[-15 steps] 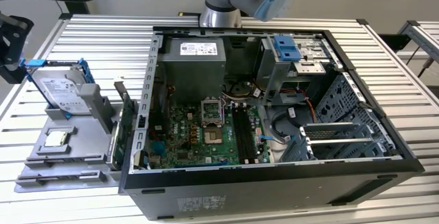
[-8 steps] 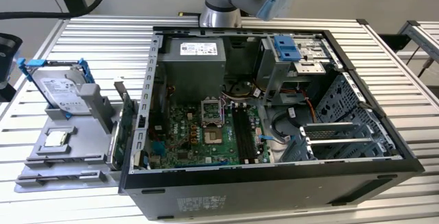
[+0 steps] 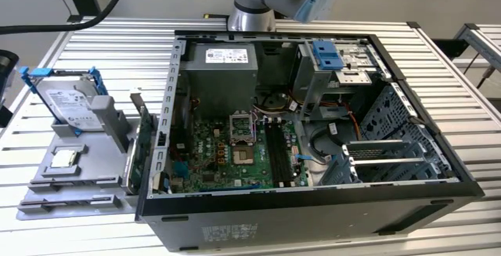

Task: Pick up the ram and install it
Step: 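Reach for the ram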

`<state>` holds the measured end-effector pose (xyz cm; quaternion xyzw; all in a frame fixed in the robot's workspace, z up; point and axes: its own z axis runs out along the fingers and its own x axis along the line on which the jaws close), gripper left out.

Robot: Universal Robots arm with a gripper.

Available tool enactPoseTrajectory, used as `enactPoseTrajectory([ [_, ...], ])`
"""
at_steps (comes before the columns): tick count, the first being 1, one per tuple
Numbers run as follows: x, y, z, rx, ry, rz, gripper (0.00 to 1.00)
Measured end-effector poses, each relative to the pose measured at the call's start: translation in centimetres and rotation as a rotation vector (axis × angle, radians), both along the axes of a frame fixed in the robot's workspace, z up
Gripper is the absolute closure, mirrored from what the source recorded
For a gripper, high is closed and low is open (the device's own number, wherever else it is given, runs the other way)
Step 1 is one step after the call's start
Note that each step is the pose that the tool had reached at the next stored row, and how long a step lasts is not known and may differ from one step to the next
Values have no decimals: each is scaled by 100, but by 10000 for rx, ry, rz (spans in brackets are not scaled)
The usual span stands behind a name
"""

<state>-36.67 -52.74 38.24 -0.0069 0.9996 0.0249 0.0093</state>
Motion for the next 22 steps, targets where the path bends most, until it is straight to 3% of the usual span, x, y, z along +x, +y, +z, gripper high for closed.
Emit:
enactPoseTrajectory([
  [22, 0, -57, 0, -1, 1, 0, 100],
])
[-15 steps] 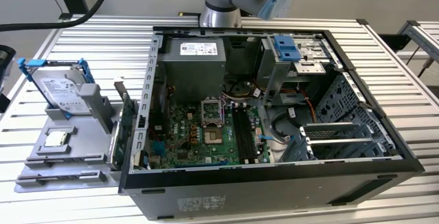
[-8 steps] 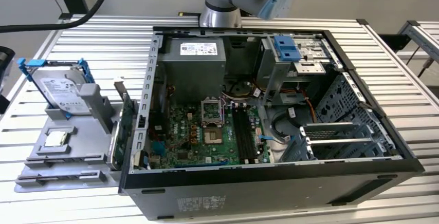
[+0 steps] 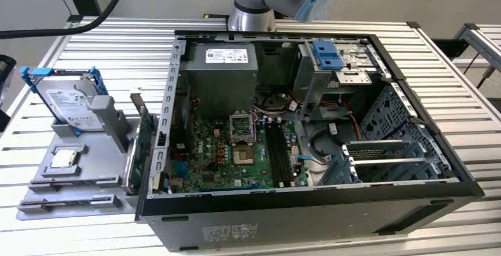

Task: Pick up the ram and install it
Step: 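Reach for the ram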

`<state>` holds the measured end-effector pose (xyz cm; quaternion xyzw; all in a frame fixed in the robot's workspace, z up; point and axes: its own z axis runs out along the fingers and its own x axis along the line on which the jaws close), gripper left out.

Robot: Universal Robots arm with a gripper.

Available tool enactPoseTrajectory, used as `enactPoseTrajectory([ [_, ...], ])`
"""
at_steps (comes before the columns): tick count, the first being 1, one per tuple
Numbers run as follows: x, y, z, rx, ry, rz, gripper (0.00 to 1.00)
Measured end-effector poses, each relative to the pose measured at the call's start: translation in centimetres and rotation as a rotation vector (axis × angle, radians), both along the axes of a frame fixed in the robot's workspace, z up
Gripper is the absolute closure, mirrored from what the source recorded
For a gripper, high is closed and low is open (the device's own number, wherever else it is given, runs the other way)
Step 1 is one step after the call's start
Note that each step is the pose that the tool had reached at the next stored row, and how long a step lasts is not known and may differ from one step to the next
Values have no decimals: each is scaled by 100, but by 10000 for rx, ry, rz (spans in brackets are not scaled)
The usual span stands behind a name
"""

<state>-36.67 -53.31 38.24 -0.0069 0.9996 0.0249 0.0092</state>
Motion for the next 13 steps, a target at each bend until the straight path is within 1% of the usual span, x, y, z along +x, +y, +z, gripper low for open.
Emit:
enactPoseTrajectory([
  [6, 0, -16, 0, 0, 0, 0, 100],
  [13, 0, -16, 0, 0, 0, 63, 100],
])
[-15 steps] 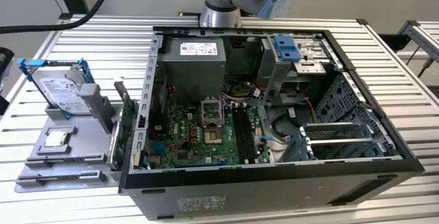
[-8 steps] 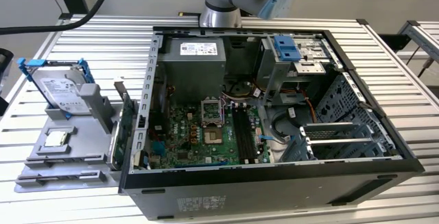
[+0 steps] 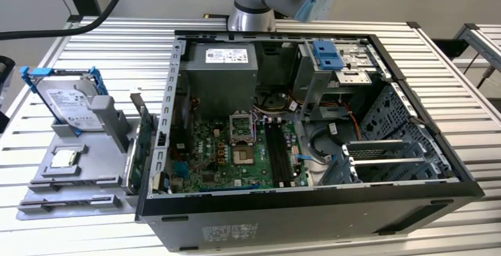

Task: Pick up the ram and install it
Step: 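Pick up the ram and move it above insertion slot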

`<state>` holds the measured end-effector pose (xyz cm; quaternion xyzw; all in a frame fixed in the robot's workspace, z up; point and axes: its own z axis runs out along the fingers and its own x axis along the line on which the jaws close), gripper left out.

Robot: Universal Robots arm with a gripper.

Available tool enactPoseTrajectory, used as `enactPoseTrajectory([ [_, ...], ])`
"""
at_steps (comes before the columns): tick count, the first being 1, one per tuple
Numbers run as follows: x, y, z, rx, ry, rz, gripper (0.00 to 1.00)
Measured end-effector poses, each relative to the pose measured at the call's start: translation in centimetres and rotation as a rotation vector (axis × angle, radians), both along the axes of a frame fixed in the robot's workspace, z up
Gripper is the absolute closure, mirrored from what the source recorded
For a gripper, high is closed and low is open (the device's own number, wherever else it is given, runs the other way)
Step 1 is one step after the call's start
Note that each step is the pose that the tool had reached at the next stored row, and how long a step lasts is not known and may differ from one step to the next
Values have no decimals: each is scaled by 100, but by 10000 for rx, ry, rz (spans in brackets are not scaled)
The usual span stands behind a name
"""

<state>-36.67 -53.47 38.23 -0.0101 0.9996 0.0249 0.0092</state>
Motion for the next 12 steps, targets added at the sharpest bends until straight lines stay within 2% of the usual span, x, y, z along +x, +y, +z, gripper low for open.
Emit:
enactPoseTrajectory([
  [6, 0, 0, 0, 0, 0, 299, 100],
  [12, 0, 0, 0, 1, 0, 1226, 100],
])
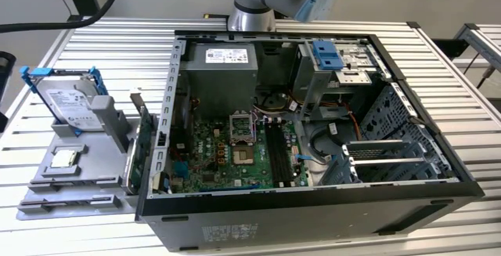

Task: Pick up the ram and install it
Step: 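Pick up the ram and move it above insertion slot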

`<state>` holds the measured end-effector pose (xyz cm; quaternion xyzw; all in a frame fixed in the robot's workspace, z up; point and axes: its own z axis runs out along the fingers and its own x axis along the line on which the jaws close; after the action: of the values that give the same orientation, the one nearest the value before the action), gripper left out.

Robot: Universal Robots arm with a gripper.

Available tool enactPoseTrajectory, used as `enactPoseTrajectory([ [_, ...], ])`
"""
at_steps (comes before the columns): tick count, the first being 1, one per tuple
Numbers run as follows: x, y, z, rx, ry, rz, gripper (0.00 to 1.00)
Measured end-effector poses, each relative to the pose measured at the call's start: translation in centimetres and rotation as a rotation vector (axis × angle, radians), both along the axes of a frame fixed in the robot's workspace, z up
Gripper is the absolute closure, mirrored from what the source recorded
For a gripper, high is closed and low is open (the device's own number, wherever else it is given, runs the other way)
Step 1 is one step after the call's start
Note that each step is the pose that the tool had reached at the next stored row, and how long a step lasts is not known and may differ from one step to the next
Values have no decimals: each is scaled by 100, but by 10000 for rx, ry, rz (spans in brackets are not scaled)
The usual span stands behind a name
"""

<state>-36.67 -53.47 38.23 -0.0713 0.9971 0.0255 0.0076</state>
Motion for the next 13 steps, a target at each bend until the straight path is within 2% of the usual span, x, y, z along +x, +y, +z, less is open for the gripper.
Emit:
enactPoseTrajectory([
  [13, 0, 0, 0, 0, 0, 2347, 100],
])
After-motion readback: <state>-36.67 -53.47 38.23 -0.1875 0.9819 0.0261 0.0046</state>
